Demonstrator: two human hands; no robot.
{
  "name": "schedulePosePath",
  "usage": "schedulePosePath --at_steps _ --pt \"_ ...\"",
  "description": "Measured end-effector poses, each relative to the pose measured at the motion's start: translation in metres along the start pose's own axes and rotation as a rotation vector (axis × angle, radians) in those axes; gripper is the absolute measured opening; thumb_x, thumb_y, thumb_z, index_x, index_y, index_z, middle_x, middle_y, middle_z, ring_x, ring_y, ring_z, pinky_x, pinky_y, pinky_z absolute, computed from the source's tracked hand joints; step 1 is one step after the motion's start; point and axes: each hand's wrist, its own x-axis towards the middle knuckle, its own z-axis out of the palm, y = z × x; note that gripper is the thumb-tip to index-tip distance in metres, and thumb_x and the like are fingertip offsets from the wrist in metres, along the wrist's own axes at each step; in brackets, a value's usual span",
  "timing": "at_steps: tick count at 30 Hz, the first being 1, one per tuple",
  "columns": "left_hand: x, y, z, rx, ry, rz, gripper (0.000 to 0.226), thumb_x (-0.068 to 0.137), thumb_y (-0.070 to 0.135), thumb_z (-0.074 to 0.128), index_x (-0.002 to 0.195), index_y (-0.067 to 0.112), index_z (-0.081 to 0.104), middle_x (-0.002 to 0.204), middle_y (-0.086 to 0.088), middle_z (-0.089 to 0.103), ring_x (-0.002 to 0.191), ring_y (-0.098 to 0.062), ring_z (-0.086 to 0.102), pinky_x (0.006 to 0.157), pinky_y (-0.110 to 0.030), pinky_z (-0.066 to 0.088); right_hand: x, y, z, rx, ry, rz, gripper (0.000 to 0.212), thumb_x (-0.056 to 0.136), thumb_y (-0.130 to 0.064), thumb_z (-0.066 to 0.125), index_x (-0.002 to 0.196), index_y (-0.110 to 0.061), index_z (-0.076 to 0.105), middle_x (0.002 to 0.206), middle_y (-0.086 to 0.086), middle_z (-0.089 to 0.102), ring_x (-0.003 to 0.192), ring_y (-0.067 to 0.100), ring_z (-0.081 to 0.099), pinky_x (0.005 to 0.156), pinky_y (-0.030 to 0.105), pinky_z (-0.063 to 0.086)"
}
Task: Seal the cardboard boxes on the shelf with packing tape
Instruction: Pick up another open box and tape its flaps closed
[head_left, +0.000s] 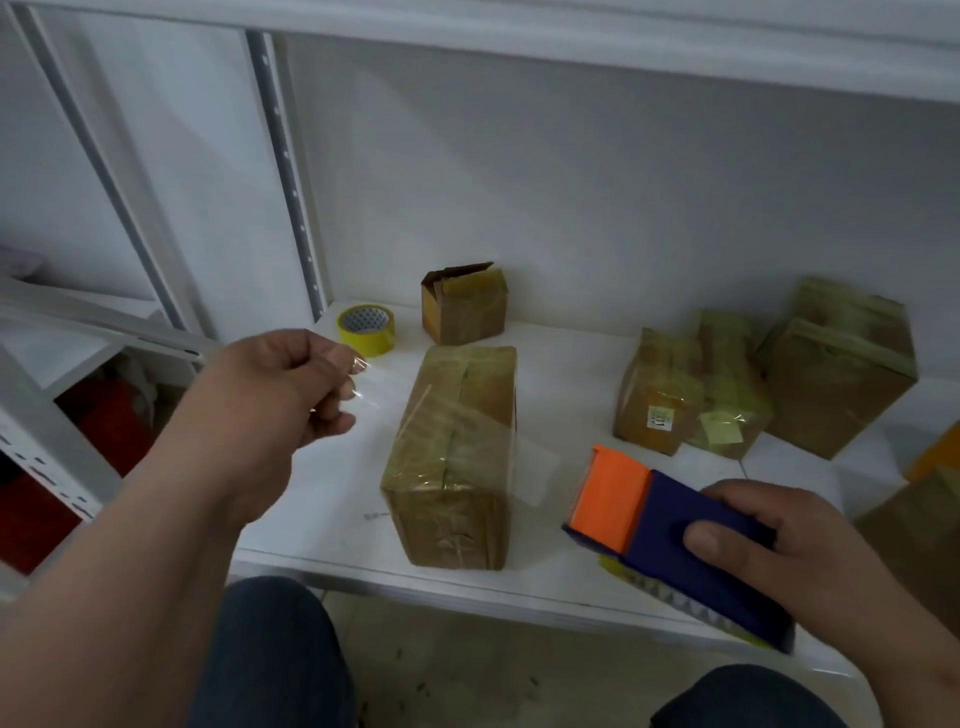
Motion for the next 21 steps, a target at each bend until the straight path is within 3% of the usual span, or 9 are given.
schedulePosePath --at_steps 4,9,13,19,21 --pt "0.011 -0.024 0.002 0.036 -0.02 -0.108 0.02 0.097 0.012 0.055 0.082 0.007 0.067 0.068 -0.005 0.058 0.056 -0.01 0.051 0.057 -0.023 0.05 0.016 0.001 -0.006 -0.053 -0.075 0.046 0.073 0.041 -0.098 0.047 0.079 -0.039 0.069 0.072 0.002 0.072 0.058 0.015 0.066 0.057 0.03 0.048" --pt "0.018 -0.046 0.003 0.041 0.019 -0.179 0.016 0.096 0.01 0.057 0.086 0.005 0.068 0.075 -0.011 0.06 0.062 -0.015 0.051 0.065 -0.029 0.05 0.045 -0.003 -0.011 -0.096 -0.121 0.077 0.066 0.053 -0.089 0.058 0.07 -0.026 0.071 0.067 0.004 0.069 0.059 0.02 0.066 0.056 0.026 0.042" --pt "0.024 -0.057 0.003 0.026 0.037 -0.219 0.015 0.096 0.01 0.057 0.087 0.004 0.068 0.075 -0.01 0.06 0.061 -0.015 0.05 0.064 -0.028 0.051 0.067 -0.003 -0.015 -0.132 -0.151 0.08 0.091 0.037 -0.096 0.053 0.073 -0.015 0.071 0.071 0.008 0.07 0.063 0.024 0.068 0.06 0.031 0.044" --pt "0.028 -0.072 0.006 0.047 0.056 -0.263 0.016 0.097 0.012 0.058 0.088 0.005 0.069 0.076 -0.01 0.062 0.063 -0.016 0.053 0.059 -0.026 0.051 0.082 0.004 -0.012 -0.106 -0.174 0.095 0.067 0.056 -0.082 0.064 0.066 -0.016 0.071 0.066 0.007 0.07 0.063 0.025 0.068 0.058 0.029 0.042" --pt "0.028 -0.079 0.009 0.07 0.067 -0.29 0.016 0.097 0.012 0.058 0.088 0.004 0.069 0.076 -0.011 0.061 0.064 -0.017 0.053 0.057 -0.025 0.051 0.086 0.007 -0.009 -0.108 -0.189 0.108 0.072 0.05 -0.085 0.063 0.064 -0.015 0.071 0.066 0.008 0.069 0.061 0.023 0.067 0.055 0.027 0.041"
